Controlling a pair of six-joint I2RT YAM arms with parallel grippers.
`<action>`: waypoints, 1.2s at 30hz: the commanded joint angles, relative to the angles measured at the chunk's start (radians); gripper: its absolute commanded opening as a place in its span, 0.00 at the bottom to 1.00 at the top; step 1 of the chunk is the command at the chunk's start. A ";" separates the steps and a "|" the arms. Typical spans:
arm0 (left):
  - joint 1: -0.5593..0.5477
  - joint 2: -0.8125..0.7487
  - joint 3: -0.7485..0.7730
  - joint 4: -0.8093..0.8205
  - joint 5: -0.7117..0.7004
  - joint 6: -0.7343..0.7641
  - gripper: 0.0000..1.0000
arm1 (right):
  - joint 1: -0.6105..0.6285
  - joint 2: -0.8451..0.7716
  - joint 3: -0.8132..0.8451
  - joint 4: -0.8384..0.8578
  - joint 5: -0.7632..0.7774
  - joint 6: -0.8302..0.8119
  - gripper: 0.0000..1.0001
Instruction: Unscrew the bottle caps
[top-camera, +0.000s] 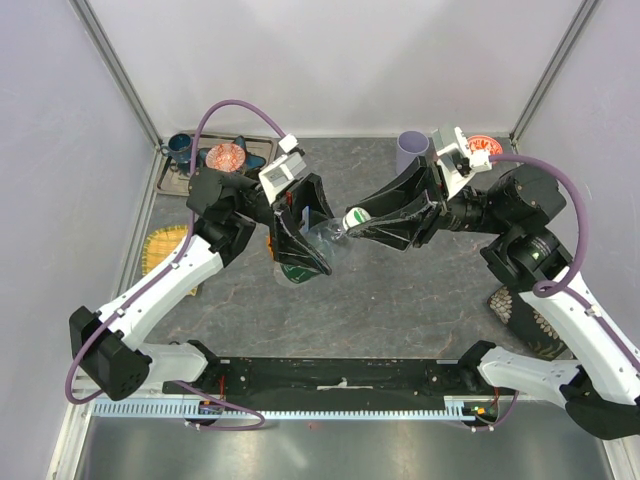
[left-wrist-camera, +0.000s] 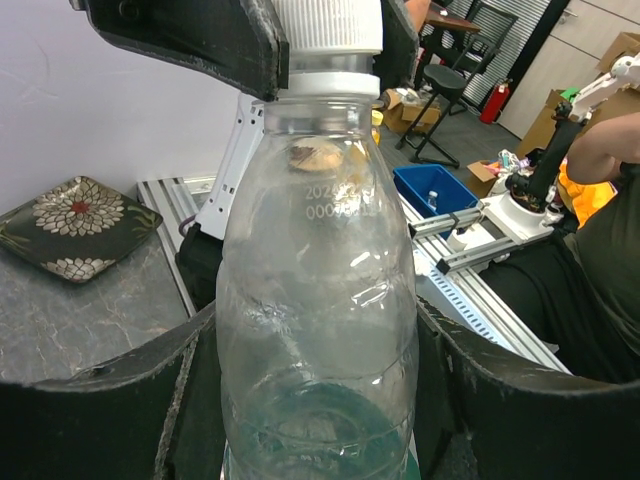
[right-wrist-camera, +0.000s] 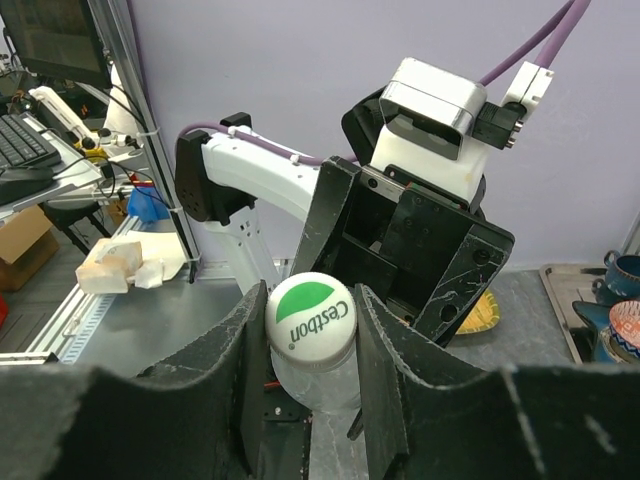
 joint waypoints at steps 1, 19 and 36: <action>0.039 0.005 0.000 0.028 -0.054 -0.042 0.18 | 0.010 -0.060 0.013 0.014 -0.102 0.040 0.00; 0.039 -0.031 0.010 -0.136 -0.083 0.091 0.19 | 0.012 0.003 0.091 -0.134 0.141 0.020 0.53; 0.038 -0.049 -0.008 -0.141 -0.080 0.122 0.21 | 0.012 0.066 0.155 -0.187 0.318 0.064 0.86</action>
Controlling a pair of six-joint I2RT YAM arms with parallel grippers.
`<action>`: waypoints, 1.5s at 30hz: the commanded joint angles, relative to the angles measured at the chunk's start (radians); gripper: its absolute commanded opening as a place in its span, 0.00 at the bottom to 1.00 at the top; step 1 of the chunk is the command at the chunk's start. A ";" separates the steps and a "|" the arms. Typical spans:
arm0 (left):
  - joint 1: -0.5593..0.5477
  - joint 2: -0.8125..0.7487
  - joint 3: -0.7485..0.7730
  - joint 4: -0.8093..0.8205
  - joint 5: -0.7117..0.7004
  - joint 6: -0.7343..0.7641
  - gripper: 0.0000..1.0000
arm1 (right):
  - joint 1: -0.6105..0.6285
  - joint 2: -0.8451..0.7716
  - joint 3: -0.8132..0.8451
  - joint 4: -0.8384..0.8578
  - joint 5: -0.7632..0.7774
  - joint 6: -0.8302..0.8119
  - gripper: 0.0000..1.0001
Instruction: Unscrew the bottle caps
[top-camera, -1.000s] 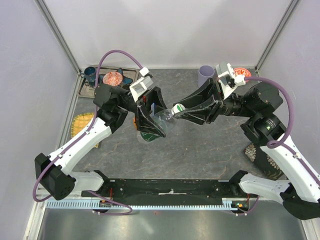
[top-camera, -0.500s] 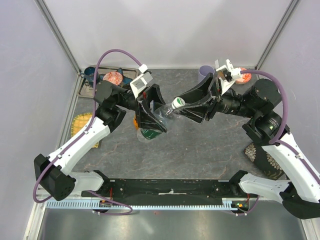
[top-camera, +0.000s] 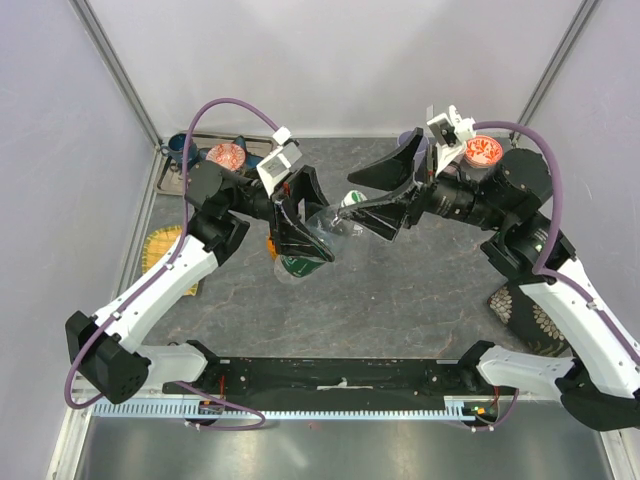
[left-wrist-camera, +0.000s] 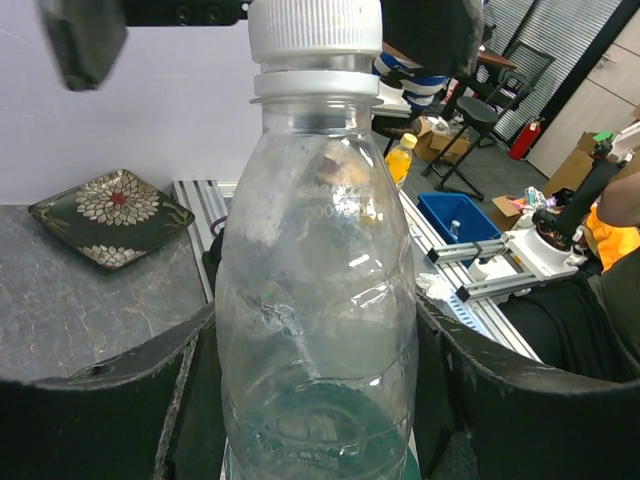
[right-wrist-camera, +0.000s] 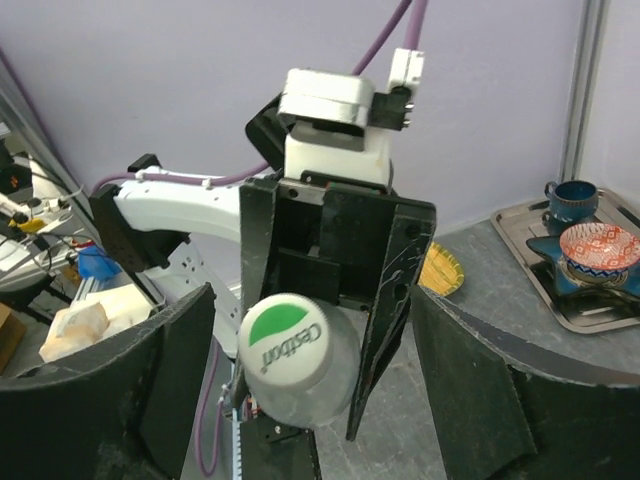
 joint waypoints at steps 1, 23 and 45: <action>0.002 -0.032 -0.005 -0.002 -0.007 0.043 0.21 | 0.005 0.026 0.071 -0.013 0.074 0.028 0.87; -0.042 -0.136 0.042 -0.541 -0.803 0.586 0.24 | 0.004 0.083 0.279 -0.268 0.573 0.158 0.96; -0.329 -0.131 0.031 -0.637 -1.572 0.965 0.23 | 0.005 0.210 0.312 -0.279 0.606 0.187 0.91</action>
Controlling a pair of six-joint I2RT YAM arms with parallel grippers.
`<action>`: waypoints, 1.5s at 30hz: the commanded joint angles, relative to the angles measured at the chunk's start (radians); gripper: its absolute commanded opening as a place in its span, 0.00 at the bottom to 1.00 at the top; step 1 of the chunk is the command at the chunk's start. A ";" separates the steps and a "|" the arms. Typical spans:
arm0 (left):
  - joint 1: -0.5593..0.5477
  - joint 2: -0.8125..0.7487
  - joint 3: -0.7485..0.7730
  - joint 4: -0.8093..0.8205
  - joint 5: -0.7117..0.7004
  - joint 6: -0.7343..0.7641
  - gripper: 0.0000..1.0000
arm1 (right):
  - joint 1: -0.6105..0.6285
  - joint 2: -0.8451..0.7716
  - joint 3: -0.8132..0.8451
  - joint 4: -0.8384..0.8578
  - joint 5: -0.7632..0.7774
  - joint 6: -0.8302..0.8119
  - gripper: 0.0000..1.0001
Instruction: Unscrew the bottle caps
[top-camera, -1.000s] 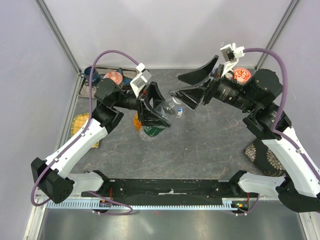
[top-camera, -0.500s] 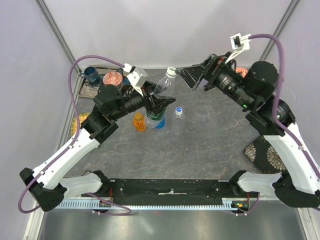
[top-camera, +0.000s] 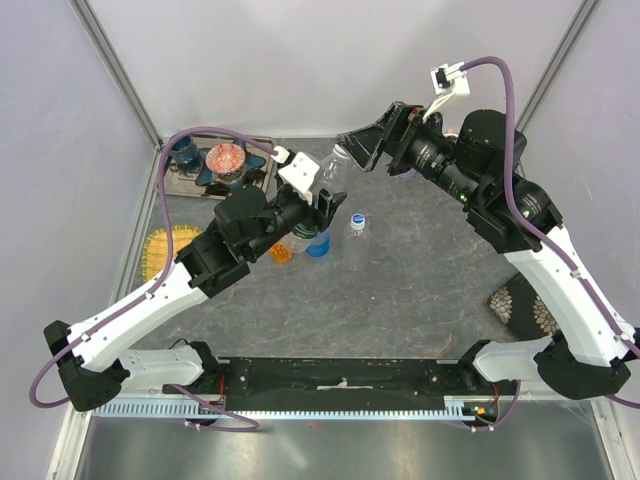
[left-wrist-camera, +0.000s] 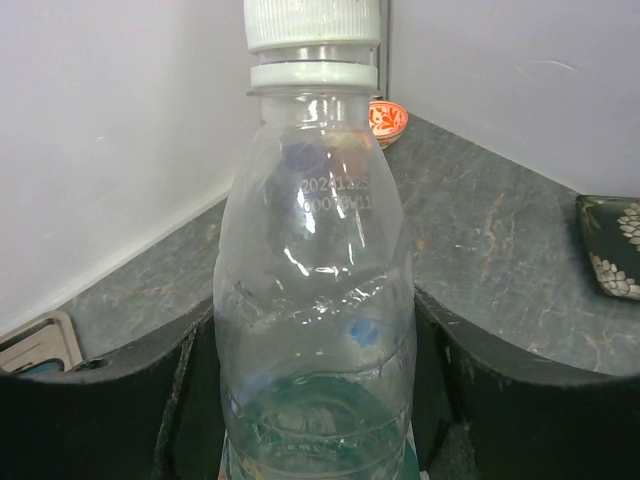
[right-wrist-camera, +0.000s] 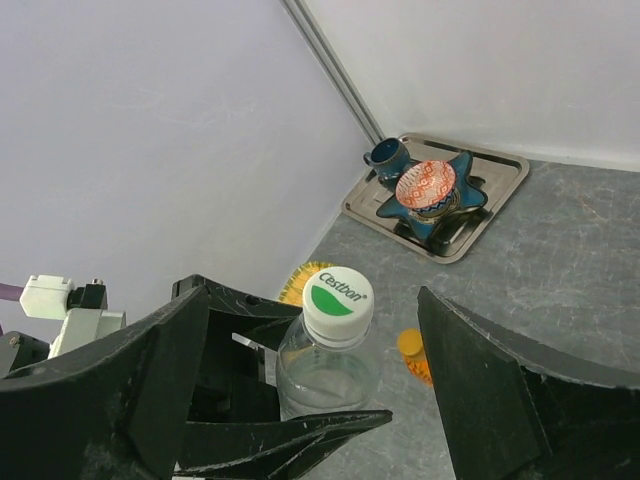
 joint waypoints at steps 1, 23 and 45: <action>-0.009 -0.004 0.008 0.035 -0.074 0.064 0.23 | 0.005 0.004 0.021 0.014 0.018 0.006 0.91; -0.021 -0.006 0.007 0.034 -0.071 0.075 0.23 | 0.004 0.055 -0.001 0.020 0.000 -0.008 0.70; -0.023 -0.010 0.002 0.034 -0.066 0.067 0.23 | 0.005 0.026 -0.051 0.040 0.000 -0.009 0.38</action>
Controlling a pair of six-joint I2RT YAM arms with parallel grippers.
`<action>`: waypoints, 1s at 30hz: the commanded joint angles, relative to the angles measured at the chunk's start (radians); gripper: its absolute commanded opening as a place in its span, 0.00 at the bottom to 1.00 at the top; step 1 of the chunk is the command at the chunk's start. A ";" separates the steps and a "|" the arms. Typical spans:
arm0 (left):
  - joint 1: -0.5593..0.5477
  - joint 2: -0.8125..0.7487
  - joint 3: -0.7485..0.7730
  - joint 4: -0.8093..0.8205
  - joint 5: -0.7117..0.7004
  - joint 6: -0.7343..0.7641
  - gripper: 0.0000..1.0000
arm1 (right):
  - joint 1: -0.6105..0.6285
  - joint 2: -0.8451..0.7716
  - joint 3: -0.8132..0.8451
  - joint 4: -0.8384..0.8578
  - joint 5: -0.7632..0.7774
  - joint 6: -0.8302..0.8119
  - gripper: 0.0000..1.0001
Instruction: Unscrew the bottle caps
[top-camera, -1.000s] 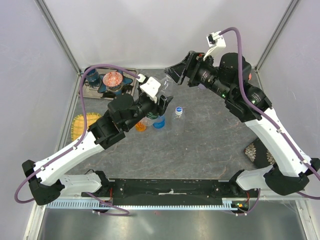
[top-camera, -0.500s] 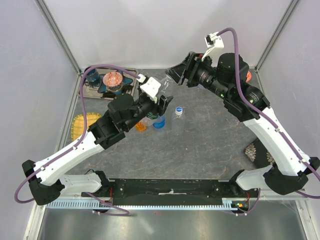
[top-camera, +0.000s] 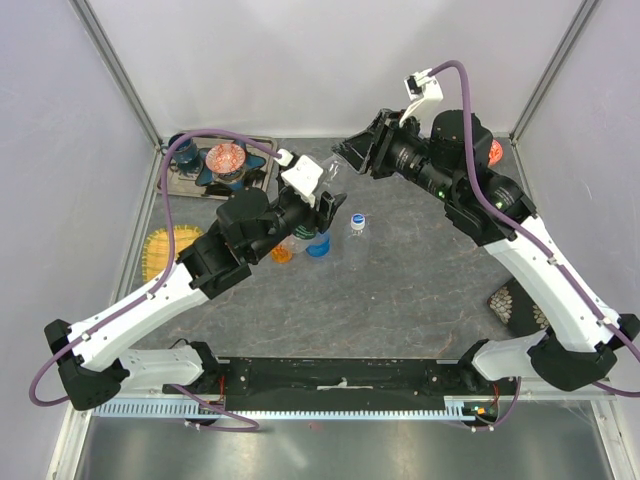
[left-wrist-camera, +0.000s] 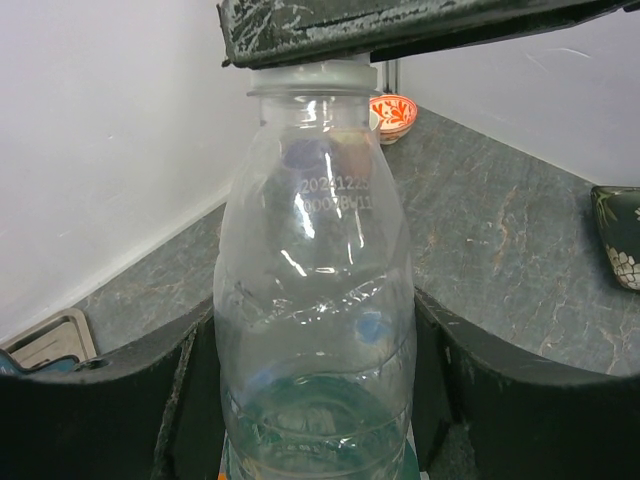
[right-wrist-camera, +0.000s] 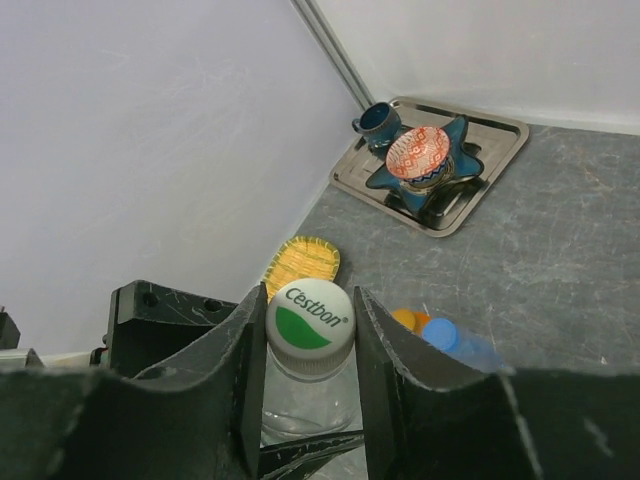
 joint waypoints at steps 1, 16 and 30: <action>-0.008 -0.011 0.004 0.037 -0.019 0.027 0.23 | -0.001 -0.031 -0.014 0.027 0.008 -0.007 0.35; 0.134 -0.037 0.056 -0.017 0.822 -0.128 0.22 | -0.001 -0.160 -0.094 0.130 -0.318 -0.184 0.00; 0.303 0.119 -0.027 0.893 1.584 -1.039 0.25 | -0.001 -0.355 -0.342 0.529 -0.884 -0.101 0.00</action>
